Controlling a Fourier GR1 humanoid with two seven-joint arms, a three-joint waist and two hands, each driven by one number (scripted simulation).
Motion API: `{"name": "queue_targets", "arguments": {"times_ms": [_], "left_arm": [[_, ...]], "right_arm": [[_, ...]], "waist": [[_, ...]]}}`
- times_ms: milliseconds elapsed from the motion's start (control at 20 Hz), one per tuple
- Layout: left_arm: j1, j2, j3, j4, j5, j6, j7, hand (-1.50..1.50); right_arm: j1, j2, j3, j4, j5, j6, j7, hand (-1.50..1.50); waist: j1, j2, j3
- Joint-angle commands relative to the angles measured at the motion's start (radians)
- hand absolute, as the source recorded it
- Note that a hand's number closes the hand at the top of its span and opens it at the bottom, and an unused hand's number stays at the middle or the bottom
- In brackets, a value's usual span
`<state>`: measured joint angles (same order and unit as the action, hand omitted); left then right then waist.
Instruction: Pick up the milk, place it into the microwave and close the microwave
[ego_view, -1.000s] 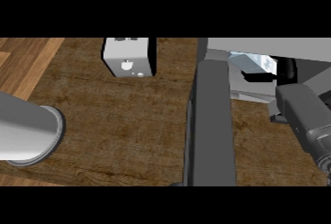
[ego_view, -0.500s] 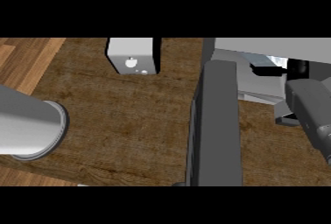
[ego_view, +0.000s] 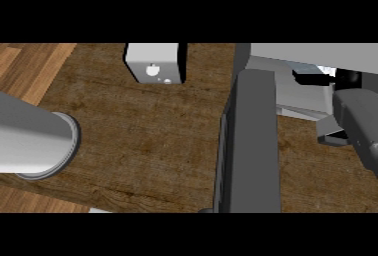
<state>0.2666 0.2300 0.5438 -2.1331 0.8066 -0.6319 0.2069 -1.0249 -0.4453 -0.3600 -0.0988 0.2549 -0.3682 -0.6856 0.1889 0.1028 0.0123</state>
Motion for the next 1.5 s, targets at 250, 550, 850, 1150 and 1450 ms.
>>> {"name": "queue_targets", "arguments": {"times_ms": [250, 550, 850, 1150, 1450], "left_arm": [[-0.019, 0.012, 0.003, 0.028, -0.038, -0.012, -0.003, -1.50], [-0.034, 0.018, -0.013, 0.032, -0.054, -0.016, 0.005, -1.50], [-0.067, 0.029, -0.011, 0.043, -0.080, -0.010, 0.002, -1.50], [-0.079, 0.016, -0.038, 0.056, -0.091, -0.013, 0.004, -1.50], [-0.065, 0.009, -0.055, 0.077, -0.100, -0.036, 0.006, -1.50]], "right_arm": [[-0.004, -0.013, -0.007, 0.001, -0.001, -0.006, -0.009, 1.50], [-0.060, 0.052, -0.035, -0.016, -0.036, 0.091, -0.032, -1.50], [-0.093, 0.102, 0.050, 0.041, 0.051, 0.072, 0.064, -1.50], [-0.179, 0.168, 0.049, 0.036, 0.054, -0.035, 0.156, -1.50], [-0.210, 0.210, 0.044, 0.013, 0.052, -0.054, 0.142, -1.50]], "waist": [[0.012, 0.009, 0.000], [0.016, -0.005, 0.002], [0.020, -0.011, -0.006], [0.031, -0.014, -0.008], [0.017, -0.022, -0.008]]}}
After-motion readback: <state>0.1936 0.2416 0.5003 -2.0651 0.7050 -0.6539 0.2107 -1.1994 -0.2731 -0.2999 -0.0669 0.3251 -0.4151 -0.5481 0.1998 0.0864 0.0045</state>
